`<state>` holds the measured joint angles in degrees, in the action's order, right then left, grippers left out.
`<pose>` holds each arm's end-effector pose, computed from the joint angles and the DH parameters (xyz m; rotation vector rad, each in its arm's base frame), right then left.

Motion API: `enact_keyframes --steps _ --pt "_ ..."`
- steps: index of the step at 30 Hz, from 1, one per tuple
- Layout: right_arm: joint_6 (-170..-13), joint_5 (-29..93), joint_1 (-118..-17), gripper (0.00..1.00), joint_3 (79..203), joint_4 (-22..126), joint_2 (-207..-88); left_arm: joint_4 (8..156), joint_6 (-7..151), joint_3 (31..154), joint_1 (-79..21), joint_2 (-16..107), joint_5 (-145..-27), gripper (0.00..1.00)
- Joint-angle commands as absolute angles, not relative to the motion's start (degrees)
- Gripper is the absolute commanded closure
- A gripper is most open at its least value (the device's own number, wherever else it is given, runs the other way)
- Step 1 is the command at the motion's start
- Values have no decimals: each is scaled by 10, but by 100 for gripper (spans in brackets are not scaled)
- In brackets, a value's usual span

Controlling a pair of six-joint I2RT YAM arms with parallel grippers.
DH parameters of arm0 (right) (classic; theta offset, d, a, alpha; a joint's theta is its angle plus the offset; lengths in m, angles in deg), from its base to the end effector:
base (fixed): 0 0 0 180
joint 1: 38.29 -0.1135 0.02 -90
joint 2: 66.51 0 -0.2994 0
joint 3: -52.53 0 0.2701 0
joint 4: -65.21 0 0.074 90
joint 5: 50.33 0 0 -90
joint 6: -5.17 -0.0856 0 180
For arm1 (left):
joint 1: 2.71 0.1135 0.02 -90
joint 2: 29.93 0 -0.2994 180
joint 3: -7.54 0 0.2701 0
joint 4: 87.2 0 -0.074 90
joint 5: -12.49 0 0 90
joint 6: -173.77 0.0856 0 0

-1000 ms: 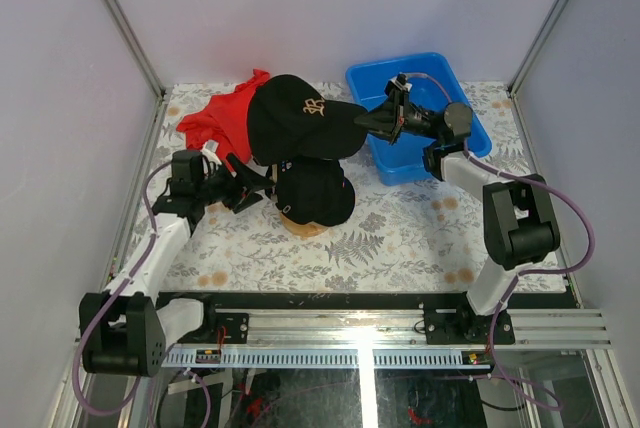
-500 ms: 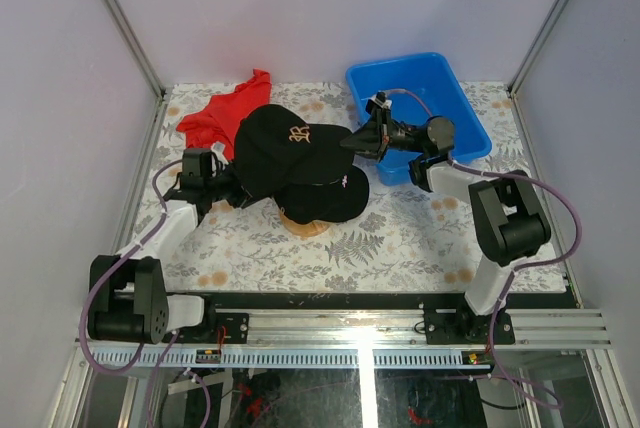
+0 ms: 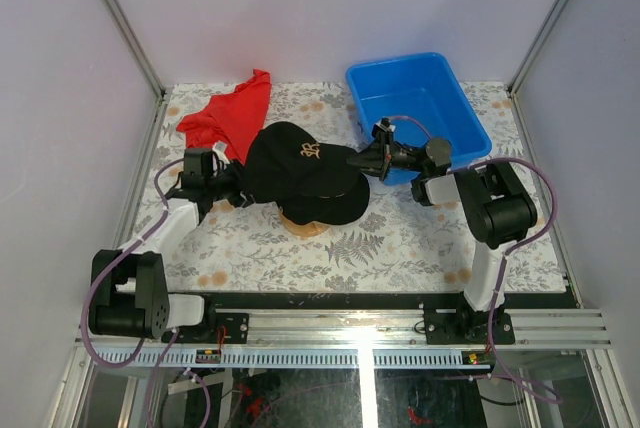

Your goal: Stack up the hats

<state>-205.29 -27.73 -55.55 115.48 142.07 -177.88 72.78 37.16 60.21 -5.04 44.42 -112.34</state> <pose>0.3608 0.1948 0.2412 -0.1175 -1.9955 -2.4053 0.2957 -0.0610 0.2061 -0.5869 2.3308 -1.1216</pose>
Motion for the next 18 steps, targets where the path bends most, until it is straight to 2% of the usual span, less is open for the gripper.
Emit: enact_keyframes --steps 1,6,13,16,18 --pt "-2085 -315 -525 100 1132 1493 -1762 743 388 599 -52 458 -1119 77" --pt "-2054 -329 -524 100 1124 1459 -1754 745 389 597 -52 465 -1125 77" --pt "-1921 -352 -520 100 1084 1317 -1710 742 391 594 -52 473 -1137 78" --pt "-1807 -354 -511 100 1070 1183 -1678 739 388 594 -51 470 -1140 78" --pt "-1659 -351 -508 100 1081 1003 -1642 738 386 597 -51 467 -1142 78"
